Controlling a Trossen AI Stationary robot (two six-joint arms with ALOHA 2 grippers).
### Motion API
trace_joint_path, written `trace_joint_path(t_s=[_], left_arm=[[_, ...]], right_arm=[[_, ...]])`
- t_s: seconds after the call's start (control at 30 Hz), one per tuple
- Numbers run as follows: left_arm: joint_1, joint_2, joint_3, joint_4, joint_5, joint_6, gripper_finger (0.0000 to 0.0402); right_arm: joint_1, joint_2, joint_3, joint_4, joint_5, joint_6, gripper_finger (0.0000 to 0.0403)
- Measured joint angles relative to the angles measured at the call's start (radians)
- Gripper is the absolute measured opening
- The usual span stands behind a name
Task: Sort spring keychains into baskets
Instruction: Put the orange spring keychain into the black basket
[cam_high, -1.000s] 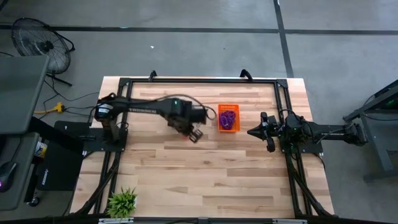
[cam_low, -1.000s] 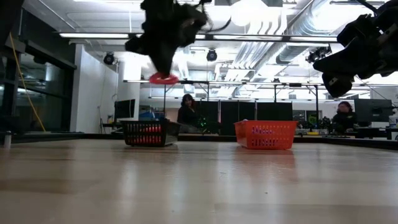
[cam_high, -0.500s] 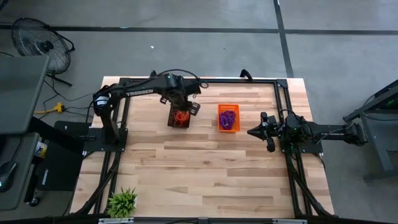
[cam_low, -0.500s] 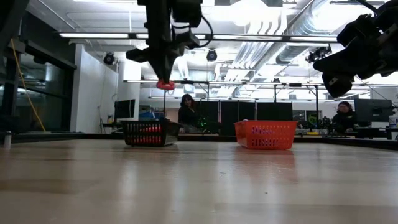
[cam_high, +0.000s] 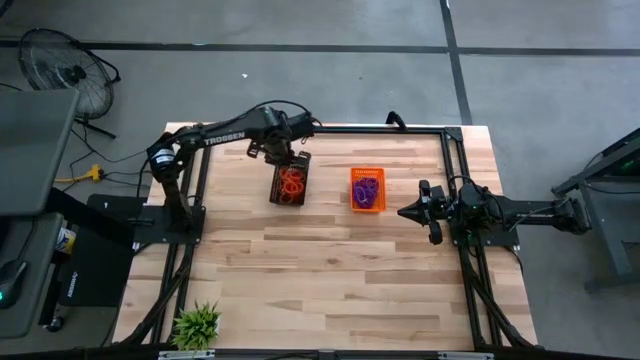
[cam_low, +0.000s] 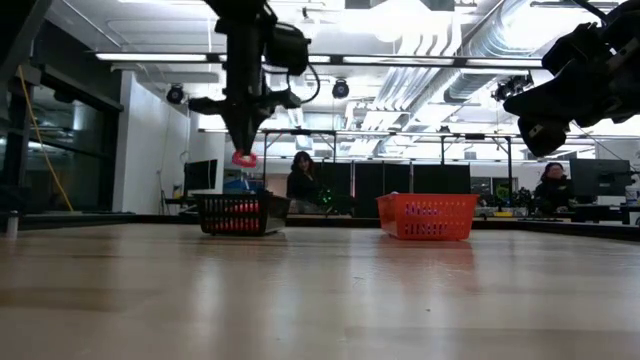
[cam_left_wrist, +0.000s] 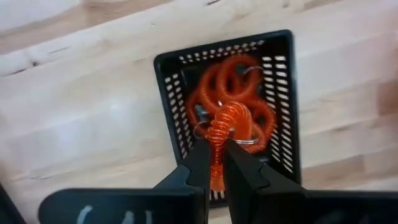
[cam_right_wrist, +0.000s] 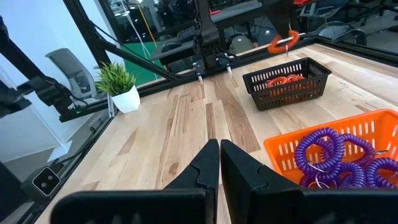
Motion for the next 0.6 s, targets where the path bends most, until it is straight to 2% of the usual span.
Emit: trace_joint_path(t_s=[0.33, 0.6], left_arm=[[-0.004, 0.001, -0.105, 0.109, 0.032, -0.039, 0.0023], [-0.025, 0.047, -0.115, 0.135, 0.051, -0.053, 0.0027]], right_arm=[[0.000, 0.000, 0.000, 0.000, 0.000, 0.000, 0.0011], [0.000, 0.000, 0.000, 0.000, 0.001, 0.000, 0.0011]])
